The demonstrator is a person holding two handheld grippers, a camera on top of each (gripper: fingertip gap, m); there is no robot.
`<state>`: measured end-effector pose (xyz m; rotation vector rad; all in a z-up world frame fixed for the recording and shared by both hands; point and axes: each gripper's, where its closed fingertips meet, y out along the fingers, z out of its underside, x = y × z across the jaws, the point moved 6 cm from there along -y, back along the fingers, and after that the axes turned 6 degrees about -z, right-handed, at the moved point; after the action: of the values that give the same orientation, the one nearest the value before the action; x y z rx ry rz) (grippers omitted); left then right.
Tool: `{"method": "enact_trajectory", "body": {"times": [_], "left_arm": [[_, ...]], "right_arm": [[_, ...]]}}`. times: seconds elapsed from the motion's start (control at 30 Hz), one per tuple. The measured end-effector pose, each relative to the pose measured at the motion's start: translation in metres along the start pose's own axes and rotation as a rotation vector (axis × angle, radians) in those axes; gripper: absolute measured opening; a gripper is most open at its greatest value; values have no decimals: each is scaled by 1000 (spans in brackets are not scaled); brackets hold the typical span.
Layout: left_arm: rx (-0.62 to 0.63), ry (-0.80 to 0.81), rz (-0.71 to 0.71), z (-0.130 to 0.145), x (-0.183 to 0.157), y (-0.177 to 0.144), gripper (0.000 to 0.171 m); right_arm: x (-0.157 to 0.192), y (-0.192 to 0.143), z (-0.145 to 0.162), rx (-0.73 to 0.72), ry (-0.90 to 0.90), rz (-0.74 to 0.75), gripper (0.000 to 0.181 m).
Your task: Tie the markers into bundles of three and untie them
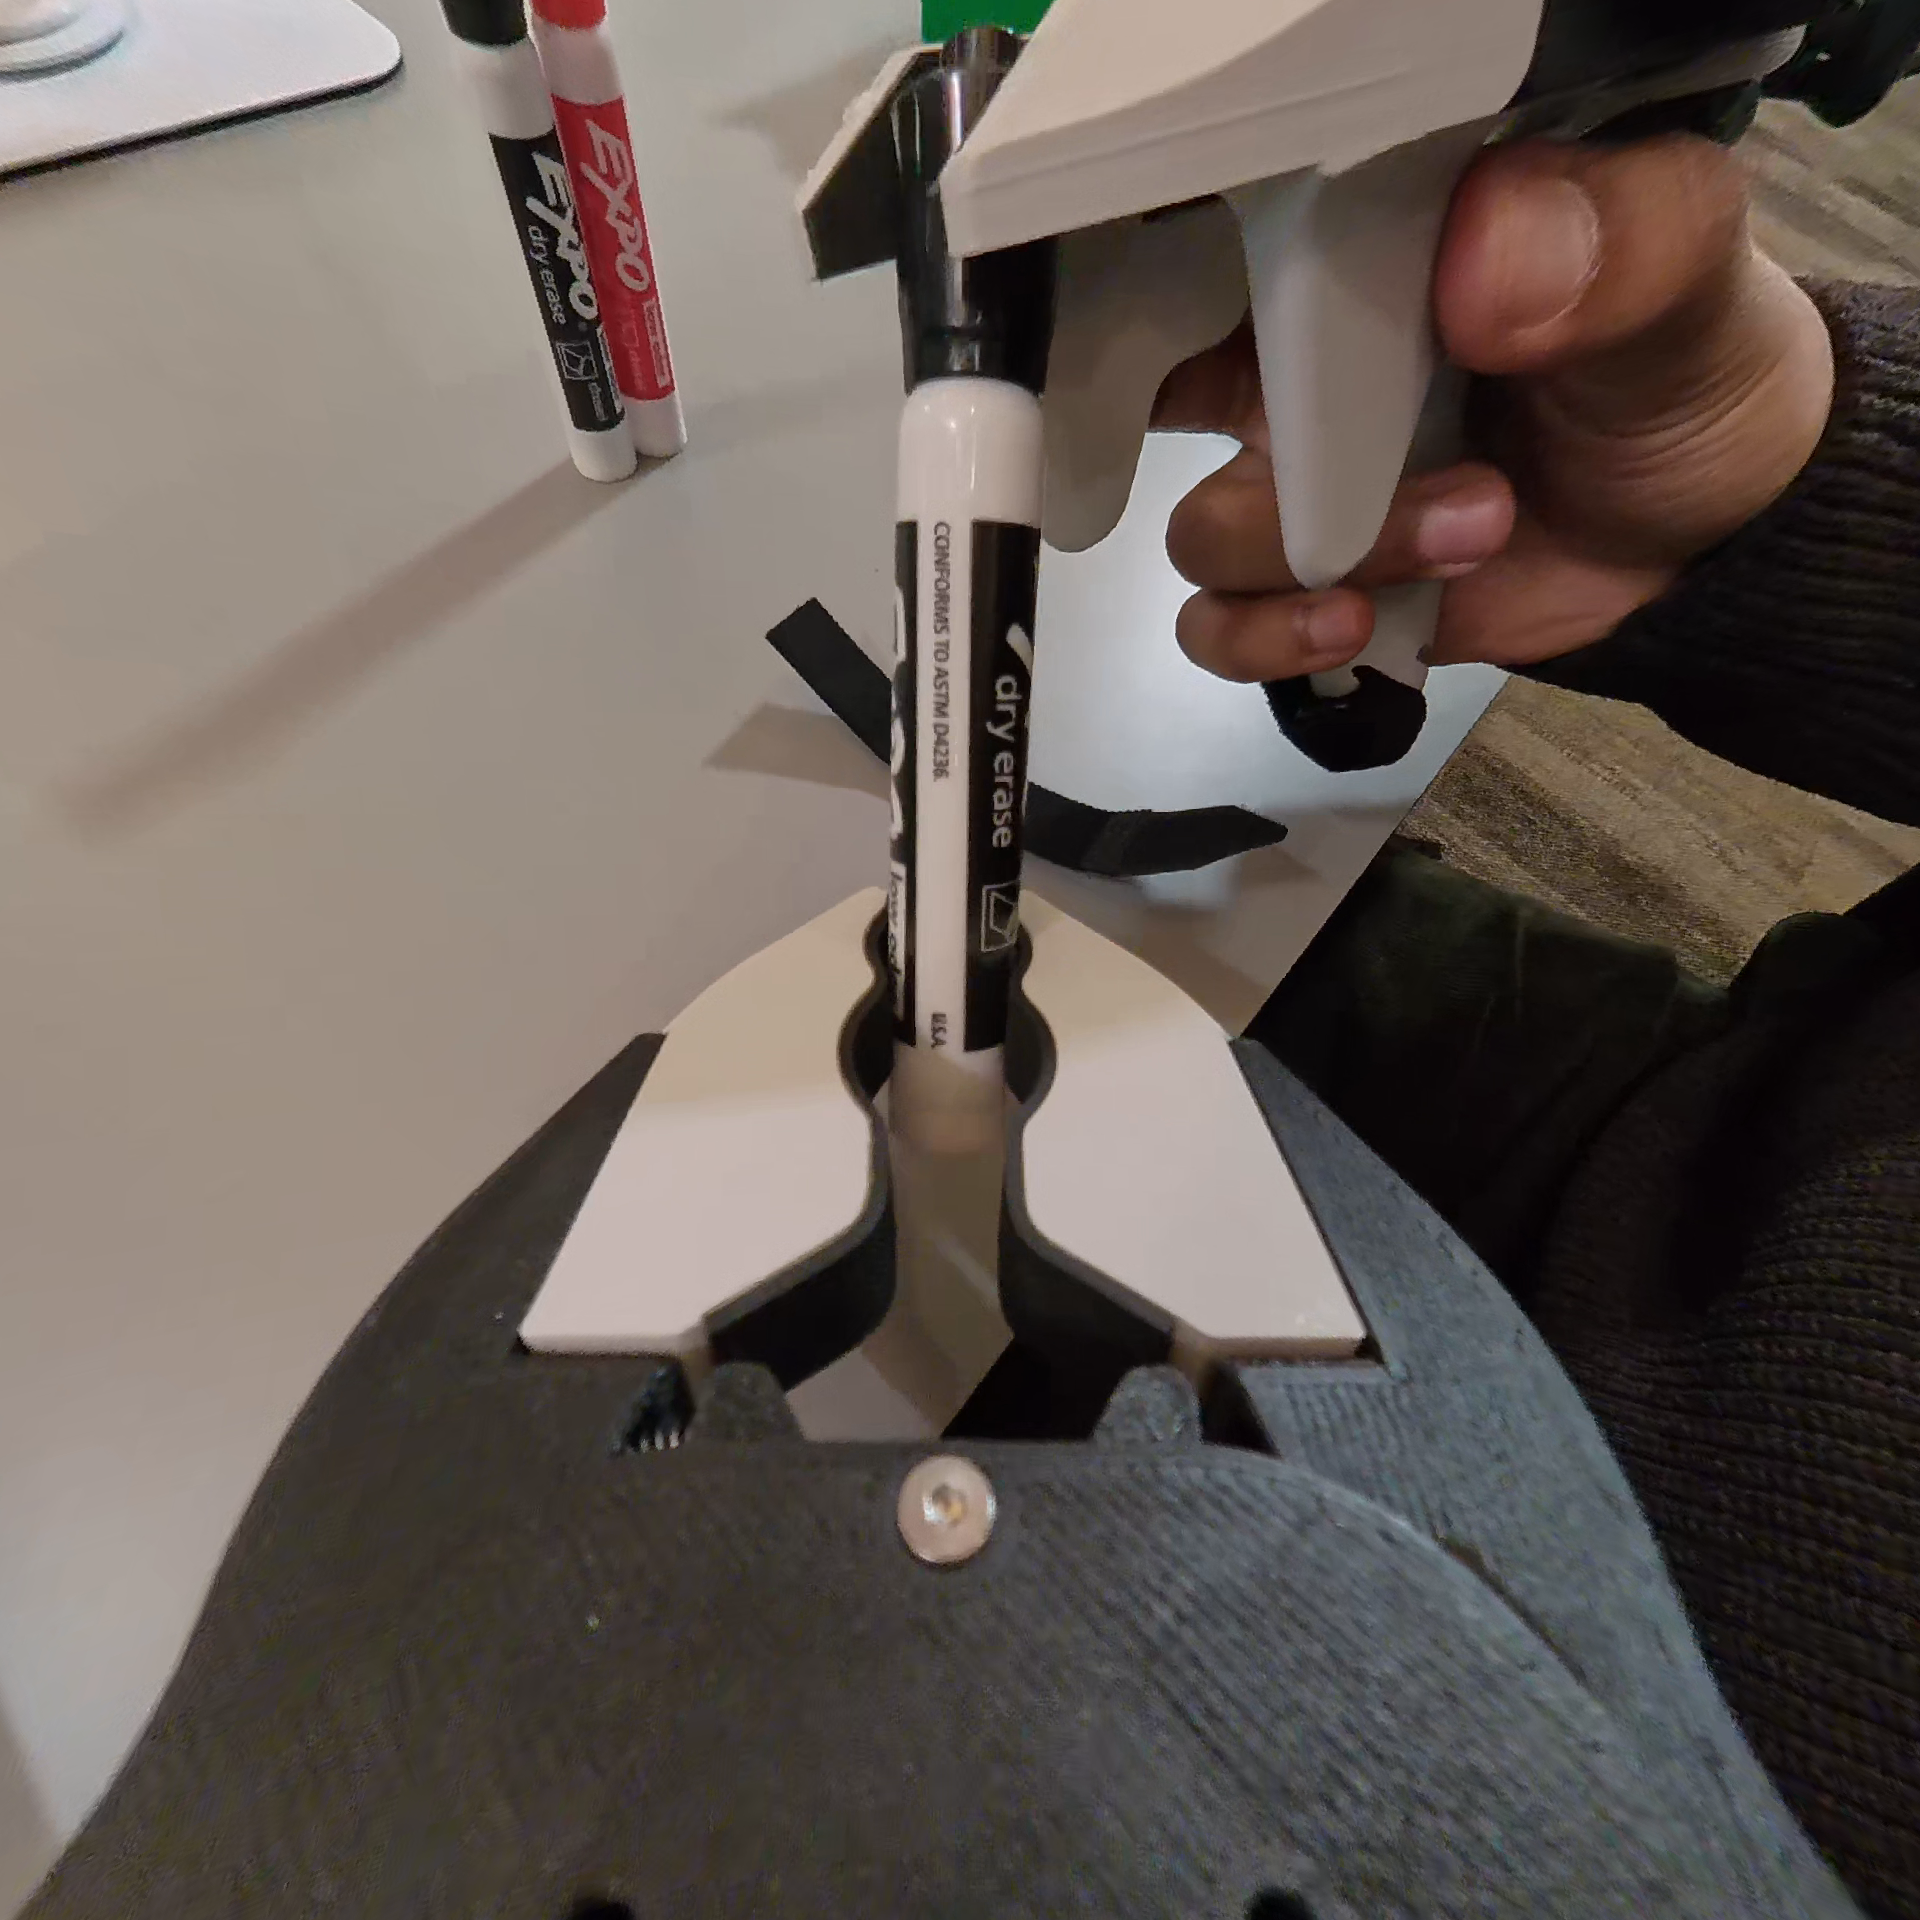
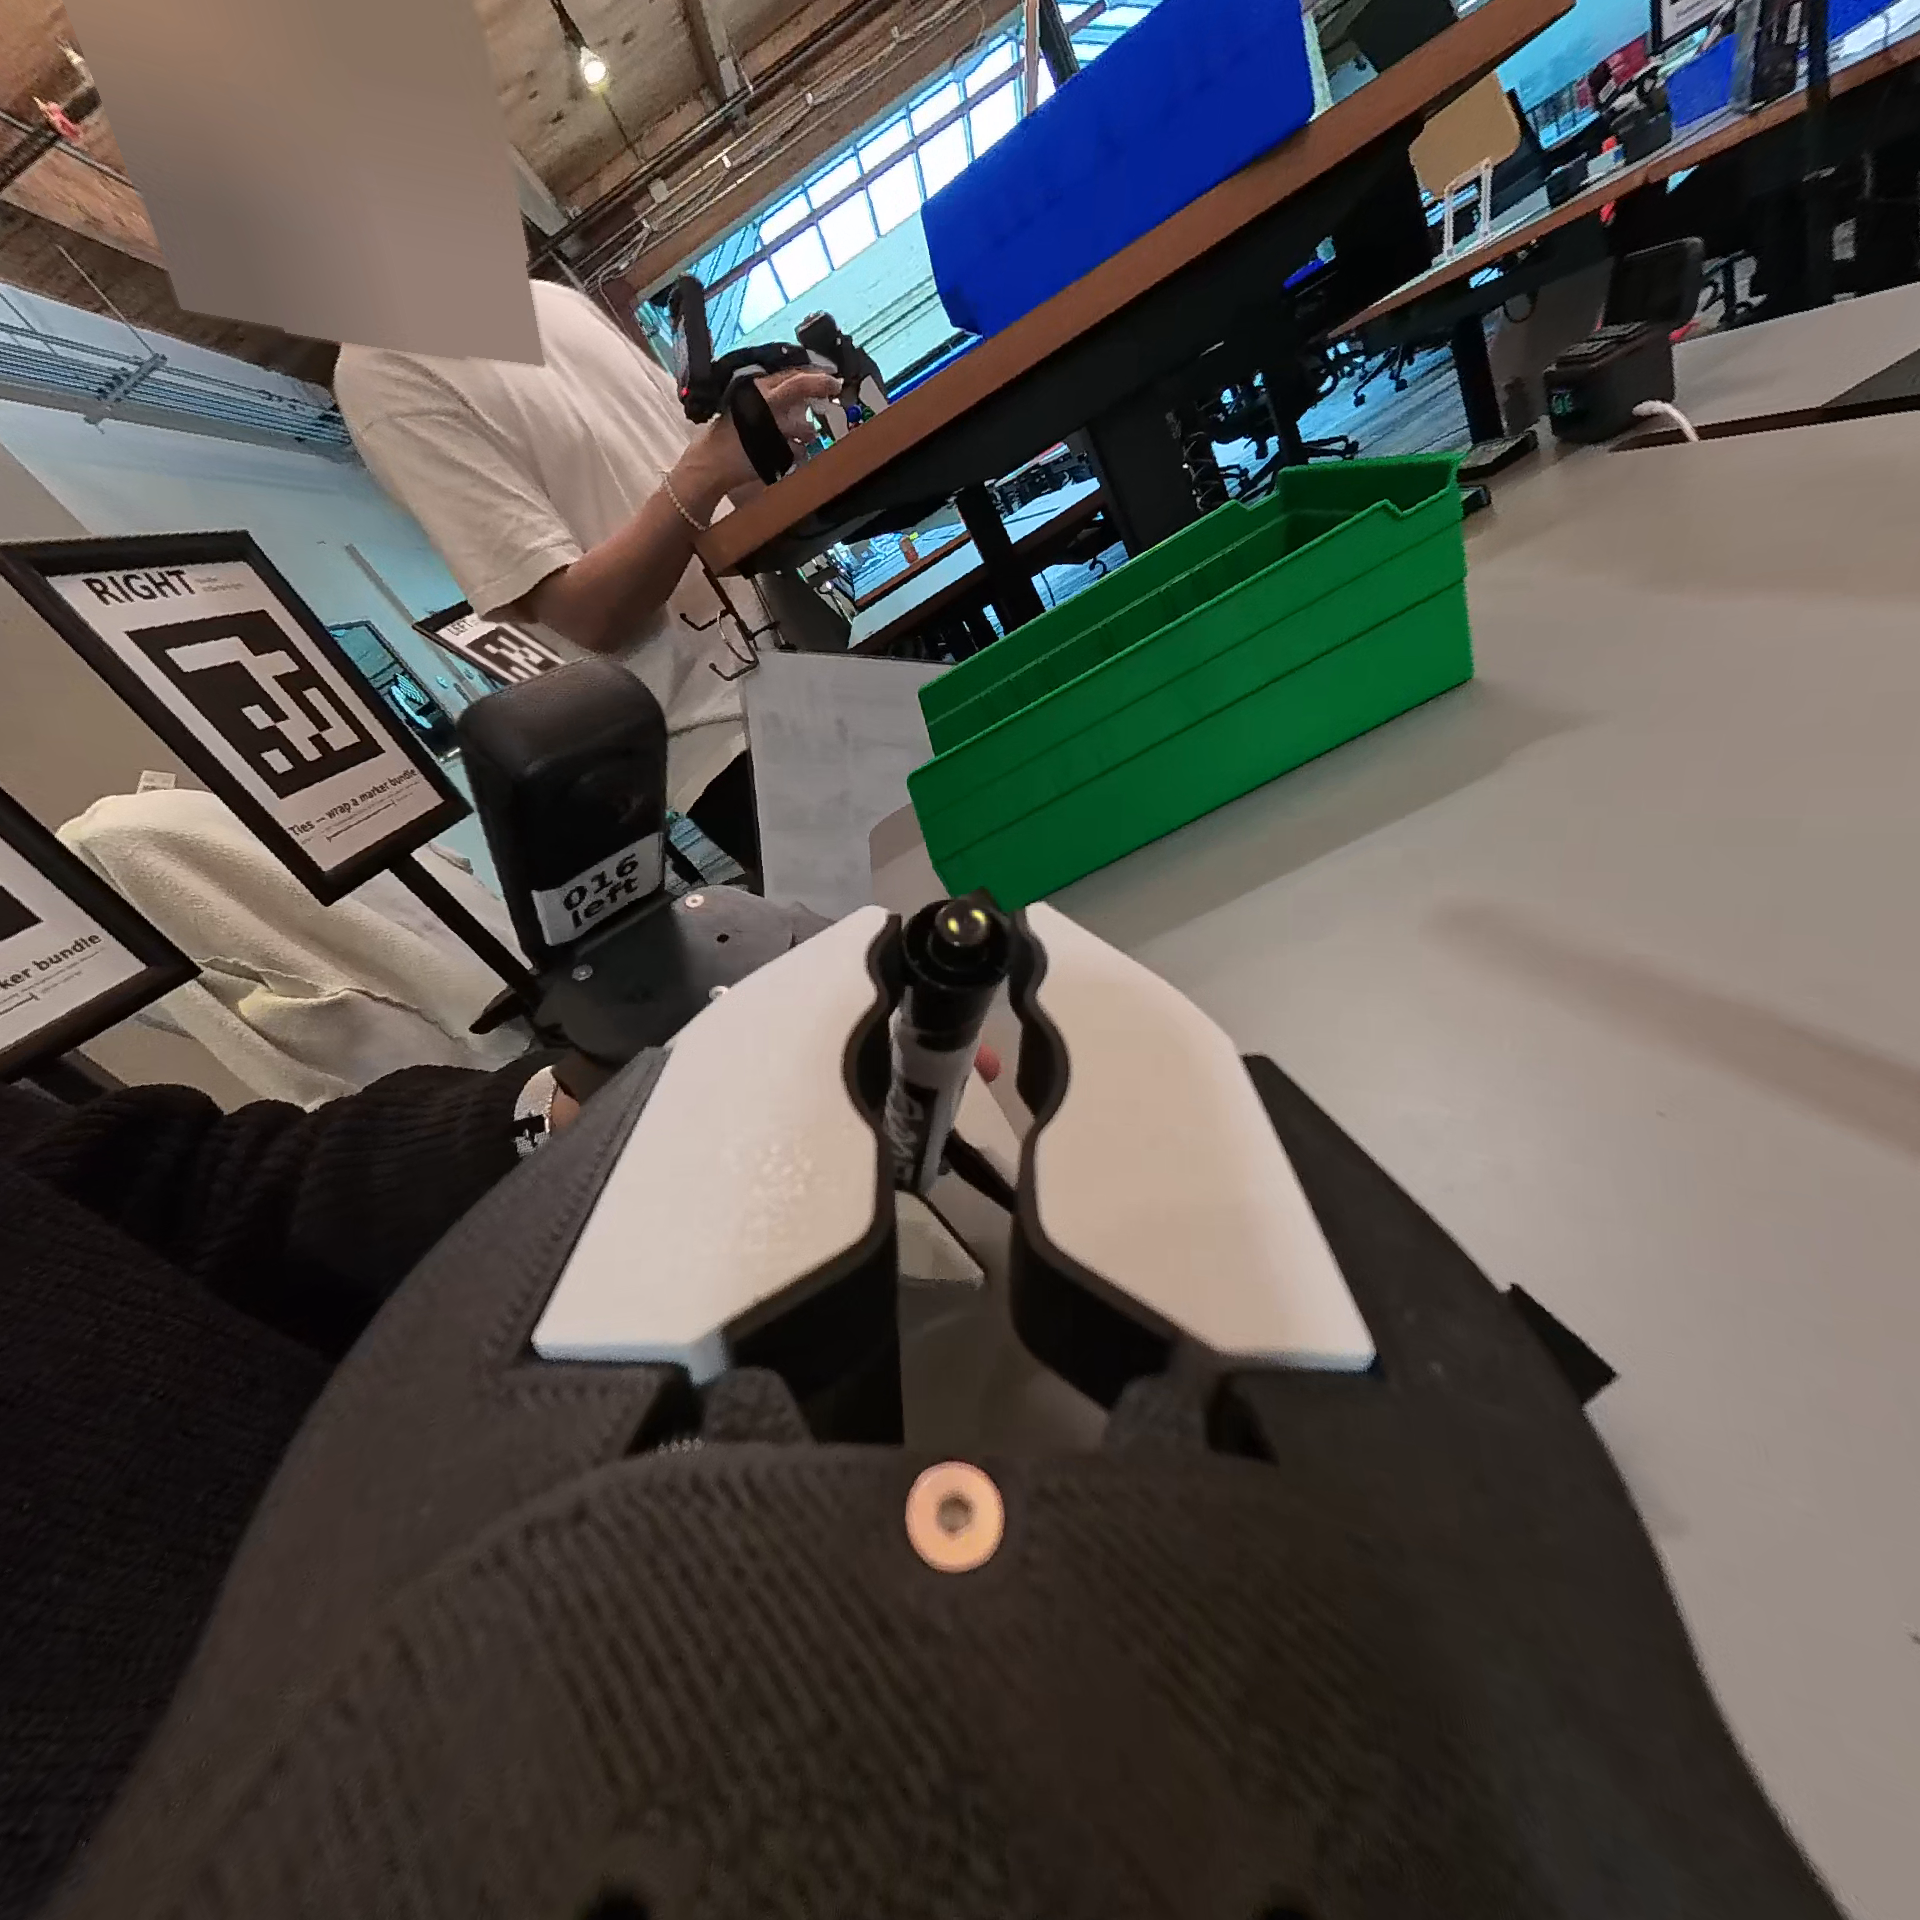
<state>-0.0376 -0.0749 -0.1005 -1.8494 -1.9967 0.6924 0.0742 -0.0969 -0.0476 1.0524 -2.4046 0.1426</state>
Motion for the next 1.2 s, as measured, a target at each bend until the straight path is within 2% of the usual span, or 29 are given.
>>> {"method": "enact_trajectory", "body": {"times": [0.2,0.33,0.37,0.47,0.53,0.6,0.67,0.73,0.77,0.97,1.2], "left_arm": [[55,-29,60,0,0,-1,18],[83,49,42,-10,5,-7,18],[108,94,24,-12,8,-8,18],[237,268,5,-17,24,-9,18],[337,358,20,-22,36,-6,18],[433,418,38,-28,48,-1,18],[500,448,53,-36,57,7,18],[547,447,80,-40,62,14,18],[566,433,98,-41,62,17,18],[600,428,136,-32,64,23,18],[602,402,197,-24,63,28,18]], "right_arm": [[-1,-1,1,10,8,2,20],[-4,-9,-7,14,17,2,22],[-6,-13,-14,-1,6,20,29],[-18,-34,-42,-47,-62,131,41],[-34,-52,-63,-42,-146,291,40],[-52,-66,-79,31,-252,456,40],[-71,-68,-80,202,-337,573,42],[-87,-63,-76,352,-398,625,47],[-92,-58,-74,378,-430,629,47],[-115,-44,-71,460,-505,671,43],[-123,-48,-67,404,-530,654,20]]}}
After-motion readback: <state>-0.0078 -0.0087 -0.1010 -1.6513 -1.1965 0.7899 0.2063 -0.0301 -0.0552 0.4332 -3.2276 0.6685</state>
